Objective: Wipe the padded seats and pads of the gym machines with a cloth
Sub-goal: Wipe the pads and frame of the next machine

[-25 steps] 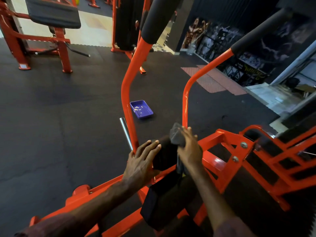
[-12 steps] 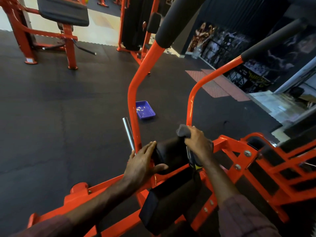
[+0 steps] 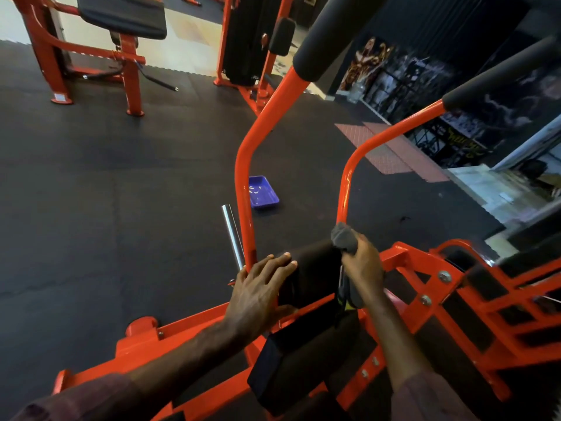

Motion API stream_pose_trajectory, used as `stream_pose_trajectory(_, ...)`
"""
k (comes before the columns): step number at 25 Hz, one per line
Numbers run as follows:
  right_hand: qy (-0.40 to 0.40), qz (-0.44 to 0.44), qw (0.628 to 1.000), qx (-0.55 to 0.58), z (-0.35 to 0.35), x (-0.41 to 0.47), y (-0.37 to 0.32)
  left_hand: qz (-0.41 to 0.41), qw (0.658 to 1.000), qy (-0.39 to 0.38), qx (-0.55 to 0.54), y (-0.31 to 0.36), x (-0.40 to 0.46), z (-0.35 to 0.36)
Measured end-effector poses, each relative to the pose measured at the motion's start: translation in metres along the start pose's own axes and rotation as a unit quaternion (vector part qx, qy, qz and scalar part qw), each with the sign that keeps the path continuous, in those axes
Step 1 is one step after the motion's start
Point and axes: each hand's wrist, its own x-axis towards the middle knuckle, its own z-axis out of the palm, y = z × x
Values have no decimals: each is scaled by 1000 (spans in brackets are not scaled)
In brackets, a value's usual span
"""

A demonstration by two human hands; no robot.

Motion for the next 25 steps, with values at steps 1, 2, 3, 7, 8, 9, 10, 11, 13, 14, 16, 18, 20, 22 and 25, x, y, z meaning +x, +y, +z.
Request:
stream_pose_trajectory(1,5,-25,1000,-2,8,-16,-7,10,1000,9,5,0,-1,4)
stream_pose_trajectory(2,3,-61,998,2,19,-34,-14,21,999,23,9,0,-1,8)
stream_pose_trajectory(3,-12,-96,995,13,26,-56,-24,30,999,37,13,0,-1,12)
stream_pose_trajectory(7,-57,-149,975,156,24,-86,-29,8,997,59,-45,-4,-4,9)
stream_pose_trajectory(8,-31,-130,976,173,17,-73,-18,-24,996,41,-74,-5,-4,4)
stream_pose_trajectory(9,-1,-95,984,153,6,-55,-6,-51,994,21,-93,-7,-3,-1)
stream_pose_trajectory(10,18,-62,992,107,-4,-34,8,-62,993,9,-96,-8,-2,-3)
stream_pose_trajectory(11,10,-22,998,56,-14,-14,15,-63,994,6,-89,-8,-2,-3)
stream_pose_trajectory(13,-64,45,997,9,-23,11,9,-60,995,12,-78,-7,-3,-2)
stream_pose_trajectory(14,-91,49,995,-6,-21,16,1,-57,995,15,-77,-8,-4,-1)
stream_pose_trajectory(16,-111,-23,992,-52,-10,10,-21,-47,996,21,-77,-8,-4,0)
stream_pose_trajectory(18,-103,-112,984,-88,8,-9,-36,-23,997,28,-71,-10,-5,1)
stream_pose_trajectory(20,-87,-135,985,-62,21,-33,-44,1,997,44,-59,-11,-4,2)
stream_pose_trajectory(22,-86,-135,987,6,27,-56,-52,25,996,67,-48,-11,-5,7)
stream_pose_trajectory(25,-123,-166,969,139,17,-93,-64,75,992,96,-23,-12,-9,17)
